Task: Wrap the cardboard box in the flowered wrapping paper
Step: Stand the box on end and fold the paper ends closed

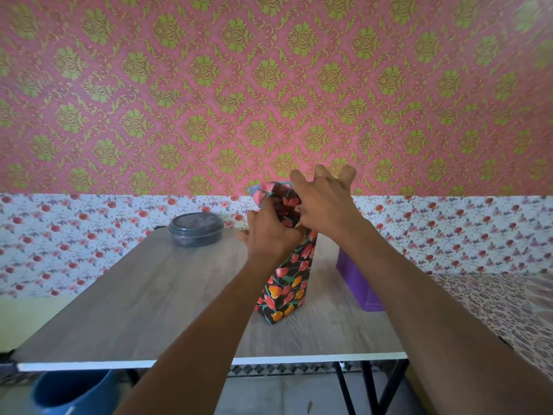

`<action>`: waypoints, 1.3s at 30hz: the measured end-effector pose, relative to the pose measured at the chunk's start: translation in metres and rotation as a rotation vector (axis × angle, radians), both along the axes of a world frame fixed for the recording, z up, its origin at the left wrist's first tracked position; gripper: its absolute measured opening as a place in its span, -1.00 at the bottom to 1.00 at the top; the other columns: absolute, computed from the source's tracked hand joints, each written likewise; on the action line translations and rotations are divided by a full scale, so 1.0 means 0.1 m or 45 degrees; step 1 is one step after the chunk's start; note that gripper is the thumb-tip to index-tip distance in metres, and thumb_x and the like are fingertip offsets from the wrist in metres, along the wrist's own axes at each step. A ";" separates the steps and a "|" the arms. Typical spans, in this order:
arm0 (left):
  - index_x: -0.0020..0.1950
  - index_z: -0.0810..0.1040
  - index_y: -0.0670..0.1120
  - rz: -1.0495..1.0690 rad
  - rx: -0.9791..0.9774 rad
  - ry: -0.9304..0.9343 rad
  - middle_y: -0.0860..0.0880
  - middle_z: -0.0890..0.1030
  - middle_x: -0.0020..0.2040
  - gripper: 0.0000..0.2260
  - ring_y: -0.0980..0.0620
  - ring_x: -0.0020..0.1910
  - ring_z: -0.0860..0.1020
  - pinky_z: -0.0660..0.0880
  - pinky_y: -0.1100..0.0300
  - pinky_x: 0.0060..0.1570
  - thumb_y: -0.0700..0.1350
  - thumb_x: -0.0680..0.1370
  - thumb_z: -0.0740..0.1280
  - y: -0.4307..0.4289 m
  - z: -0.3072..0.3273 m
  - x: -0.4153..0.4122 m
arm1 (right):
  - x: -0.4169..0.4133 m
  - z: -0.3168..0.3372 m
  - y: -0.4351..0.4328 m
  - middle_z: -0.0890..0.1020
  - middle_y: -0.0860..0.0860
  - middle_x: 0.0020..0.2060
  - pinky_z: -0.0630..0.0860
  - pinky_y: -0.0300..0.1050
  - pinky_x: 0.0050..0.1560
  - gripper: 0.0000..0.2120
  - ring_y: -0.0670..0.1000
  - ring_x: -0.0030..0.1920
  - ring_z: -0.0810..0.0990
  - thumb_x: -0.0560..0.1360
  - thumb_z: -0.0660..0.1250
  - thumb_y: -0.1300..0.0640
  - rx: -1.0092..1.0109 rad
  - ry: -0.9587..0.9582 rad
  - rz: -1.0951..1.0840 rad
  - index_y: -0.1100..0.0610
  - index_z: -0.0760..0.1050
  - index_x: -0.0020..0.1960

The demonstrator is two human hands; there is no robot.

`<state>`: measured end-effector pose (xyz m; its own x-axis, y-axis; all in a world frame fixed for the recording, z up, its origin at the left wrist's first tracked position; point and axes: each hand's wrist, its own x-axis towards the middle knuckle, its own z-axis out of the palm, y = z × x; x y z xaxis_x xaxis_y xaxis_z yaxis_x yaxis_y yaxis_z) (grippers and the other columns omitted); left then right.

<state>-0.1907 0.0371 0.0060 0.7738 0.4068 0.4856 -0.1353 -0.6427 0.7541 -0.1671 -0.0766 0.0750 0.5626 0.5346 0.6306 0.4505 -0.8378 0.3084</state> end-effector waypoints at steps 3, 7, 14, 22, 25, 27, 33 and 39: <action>0.23 0.37 0.09 -0.006 0.012 -0.011 0.03 0.52 0.04 -0.51 -0.08 0.18 0.35 0.23 -0.08 0.09 0.13 0.35 0.41 0.00 0.01 -0.02 | 0.03 0.03 -0.05 0.42 0.02 -0.20 0.19 0.21 0.15 -0.39 0.11 0.19 0.43 0.38 0.44 0.12 -0.087 0.004 0.120 0.09 0.28 0.36; 0.14 0.43 0.07 -0.069 0.021 -0.063 0.02 0.54 0.01 -0.65 -0.12 0.12 0.36 0.38 -0.16 0.16 0.07 0.40 0.39 0.00 0.04 -0.06 | 0.05 0.05 -0.14 0.57 -0.06 -0.25 0.13 0.08 0.01 -0.54 0.04 0.09 0.42 0.28 0.30 0.13 -0.020 0.102 0.309 0.01 0.24 0.14; 0.23 0.44 0.11 -0.082 0.064 -0.088 0.04 0.60 0.16 -0.62 -0.14 0.19 0.41 0.40 -0.19 0.21 0.06 0.46 0.44 -0.01 0.05 -0.06 | 0.03 0.08 -0.26 0.65 -0.11 -0.35 0.14 0.04 -0.04 -0.54 -0.05 -0.03 0.52 0.34 0.38 0.30 0.355 0.319 0.618 -0.05 0.24 0.06; 0.46 0.41 0.09 -0.148 0.131 -0.066 -0.02 0.56 0.30 -0.44 -0.15 0.23 0.48 0.40 -0.17 0.25 0.07 0.47 0.44 0.00 0.05 -0.03 | 0.04 0.10 -0.20 0.62 -0.04 -0.36 0.13 0.00 -0.13 -0.59 -0.04 -0.23 0.55 0.43 0.32 0.38 0.383 0.356 0.605 0.07 0.26 0.14; 0.50 0.36 0.10 -0.141 0.132 -0.050 -0.02 0.56 0.32 -0.40 -0.14 0.24 0.47 0.39 -0.17 0.27 0.06 0.47 0.43 -0.01 0.05 -0.03 | 0.09 0.11 -0.12 0.60 0.00 -0.29 0.05 -0.03 -0.16 -0.52 0.14 -0.19 0.56 0.45 0.30 0.33 0.162 0.202 0.393 0.14 0.21 0.30; 0.55 0.31 0.13 -0.114 0.109 -0.028 0.01 0.54 0.36 -0.35 -0.13 0.29 0.41 0.38 -0.19 0.29 0.06 0.47 0.42 -0.01 0.05 -0.03 | 0.11 0.10 -0.07 0.53 0.01 -0.31 -0.05 -0.03 -0.22 -0.40 0.15 -0.22 0.51 0.47 0.30 0.30 0.028 0.080 0.207 0.17 0.13 0.44; 0.54 0.30 0.18 -0.095 0.089 0.000 0.04 0.53 0.38 -0.30 -0.13 0.28 0.34 0.33 -0.20 0.31 0.15 0.38 0.33 -0.04 0.07 -0.06 | 0.18 0.08 0.01 0.36 -0.04 -0.40 0.07 0.06 -0.10 -0.26 0.15 -0.29 0.45 0.43 0.37 0.26 -0.037 0.057 0.040 0.20 0.05 0.50; 0.46 0.38 0.18 -0.120 0.125 0.020 0.06 0.54 0.29 -0.39 -0.13 0.22 0.37 0.35 -0.20 0.26 0.15 0.39 0.32 -0.04 0.08 -0.04 | 0.24 0.04 0.02 0.38 -0.06 -0.41 0.08 0.03 -0.11 -0.26 0.11 -0.35 0.41 0.39 0.38 0.24 0.081 0.107 -0.009 0.21 0.09 0.47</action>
<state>-0.1950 0.0332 0.0143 0.8141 0.2832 0.5070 -0.1870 -0.6987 0.6905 -0.1427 -0.0742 0.0795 0.6186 0.4912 0.6133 0.4670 -0.8575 0.2158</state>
